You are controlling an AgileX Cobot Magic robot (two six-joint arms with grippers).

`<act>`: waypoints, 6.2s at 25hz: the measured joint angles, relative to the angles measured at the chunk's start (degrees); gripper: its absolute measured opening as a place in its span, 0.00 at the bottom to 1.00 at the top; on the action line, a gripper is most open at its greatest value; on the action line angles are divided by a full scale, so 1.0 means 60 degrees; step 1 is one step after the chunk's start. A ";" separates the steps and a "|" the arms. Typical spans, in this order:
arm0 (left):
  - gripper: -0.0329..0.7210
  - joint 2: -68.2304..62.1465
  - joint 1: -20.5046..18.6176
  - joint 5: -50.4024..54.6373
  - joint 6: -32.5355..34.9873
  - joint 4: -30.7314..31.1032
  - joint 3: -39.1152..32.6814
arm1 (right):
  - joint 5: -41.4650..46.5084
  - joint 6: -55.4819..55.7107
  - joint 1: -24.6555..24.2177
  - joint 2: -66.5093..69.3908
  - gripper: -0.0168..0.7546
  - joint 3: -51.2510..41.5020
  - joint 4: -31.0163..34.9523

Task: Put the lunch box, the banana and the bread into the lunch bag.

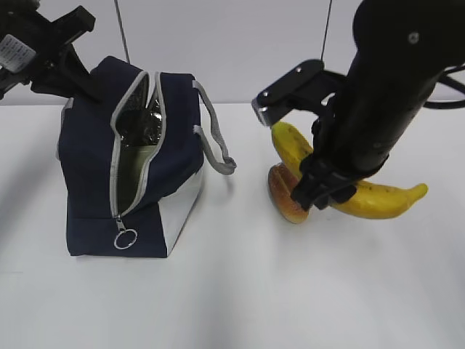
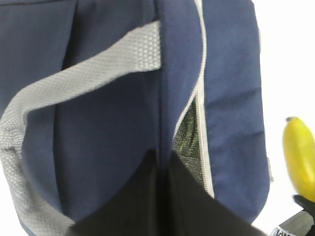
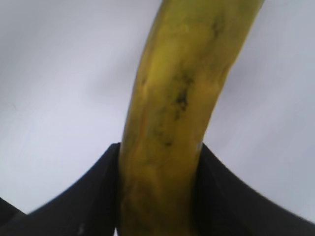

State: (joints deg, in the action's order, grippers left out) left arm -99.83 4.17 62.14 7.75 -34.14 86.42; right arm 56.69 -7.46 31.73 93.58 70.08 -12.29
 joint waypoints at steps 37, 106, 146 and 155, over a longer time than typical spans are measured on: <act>0.04 0.0000 0.0000 0.0007 0.0020 -0.0436 0.0000 | -0.4111 -0.2697 0.0000 0.3394 0.77 0.3552 1.0638; 0.04 0.0000 0.0000 0.0065 0.0023 -0.0404 0.0000 | 0.0056 0.1169 -0.2462 0.5329 0.79 0.4371 0.3435; 0.04 0.0000 0.0000 -0.0096 0.0062 -0.0405 0.0000 | 0.0897 0.0031 -0.0516 0.3081 0.60 0.6733 0.5069; 0.04 0.0000 0.0000 -0.0058 0.0062 -0.0425 0.0000 | -0.0090 -0.0020 -0.0396 0.4201 0.62 0.6740 0.5967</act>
State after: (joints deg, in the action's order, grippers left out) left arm -99.83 4.17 61.79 8.12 -36.69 86.42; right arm 56.14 -7.58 29.35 118.79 110.52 23.51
